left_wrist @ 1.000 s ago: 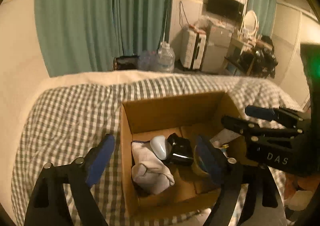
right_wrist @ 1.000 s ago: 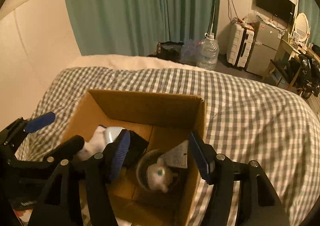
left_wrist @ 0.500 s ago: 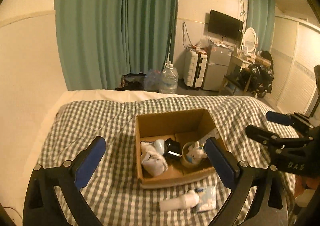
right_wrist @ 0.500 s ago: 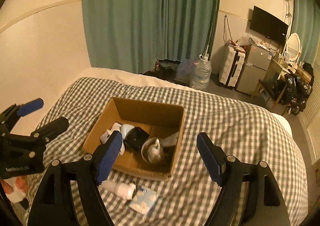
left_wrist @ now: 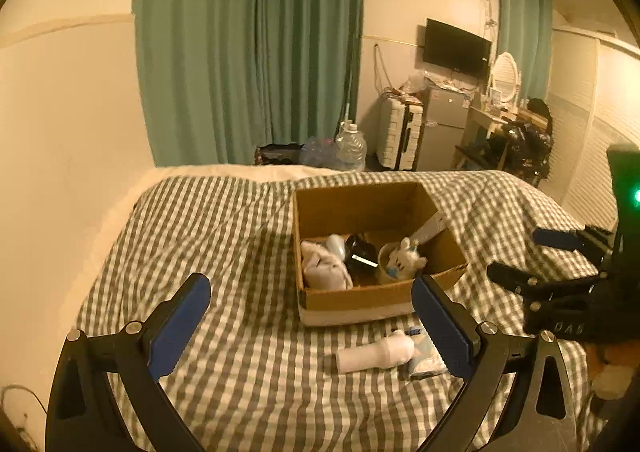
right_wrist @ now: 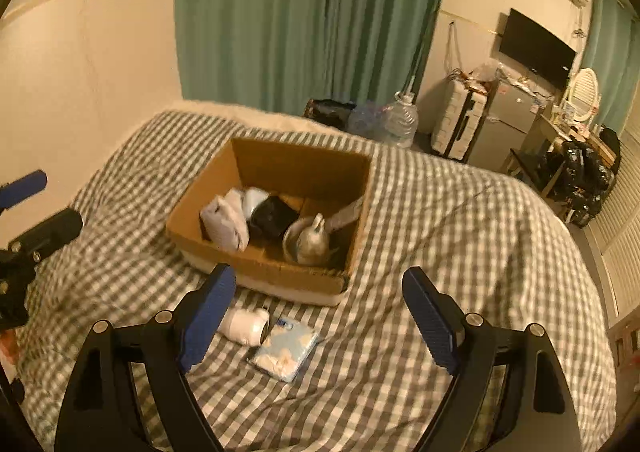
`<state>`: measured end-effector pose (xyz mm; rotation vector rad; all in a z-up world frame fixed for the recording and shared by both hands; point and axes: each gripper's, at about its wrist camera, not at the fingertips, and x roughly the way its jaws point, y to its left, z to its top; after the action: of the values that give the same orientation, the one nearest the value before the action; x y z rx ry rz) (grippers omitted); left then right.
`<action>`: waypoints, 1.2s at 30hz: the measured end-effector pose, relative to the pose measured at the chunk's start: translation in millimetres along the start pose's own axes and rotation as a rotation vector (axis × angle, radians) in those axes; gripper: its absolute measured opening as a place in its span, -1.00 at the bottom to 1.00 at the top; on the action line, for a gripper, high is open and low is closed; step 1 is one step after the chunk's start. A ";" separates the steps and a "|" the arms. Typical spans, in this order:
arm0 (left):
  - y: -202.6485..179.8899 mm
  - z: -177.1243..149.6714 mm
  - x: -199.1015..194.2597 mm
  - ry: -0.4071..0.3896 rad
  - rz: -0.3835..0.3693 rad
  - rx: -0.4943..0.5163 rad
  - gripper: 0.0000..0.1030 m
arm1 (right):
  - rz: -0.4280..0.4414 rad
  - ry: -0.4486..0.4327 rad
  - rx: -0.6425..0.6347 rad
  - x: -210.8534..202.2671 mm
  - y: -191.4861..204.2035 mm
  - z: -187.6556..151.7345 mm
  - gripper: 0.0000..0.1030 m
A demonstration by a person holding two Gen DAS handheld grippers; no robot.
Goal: Organize objects
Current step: 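Lift both open tools out of the box, then grasp the blue tissue pack with the right tool while the left tool grasps the white bottle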
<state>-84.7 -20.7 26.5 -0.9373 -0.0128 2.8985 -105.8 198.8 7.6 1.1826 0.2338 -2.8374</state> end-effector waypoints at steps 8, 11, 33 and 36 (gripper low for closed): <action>8.2 -46.9 51.0 0.137 0.041 -0.062 1.00 | 0.001 0.103 -0.047 55.0 13.5 -36.4 0.66; 5.9 -61.3 68.9 0.173 0.065 -0.047 1.00 | 0.000 0.149 -0.037 74.8 13.1 -48.4 0.66; -18.1 -105.3 106.3 0.274 0.021 0.052 1.00 | 0.021 0.329 0.030 144.8 14.6 -92.1 0.02; -24.7 -103.9 110.7 0.275 0.007 0.070 1.00 | 0.034 0.292 0.080 132.7 -0.5 -88.1 0.01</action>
<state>-111.1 12.0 -121.5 -1.3145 0.1107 2.7296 -137.6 214.1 -147.7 1.6004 0.1121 -2.6589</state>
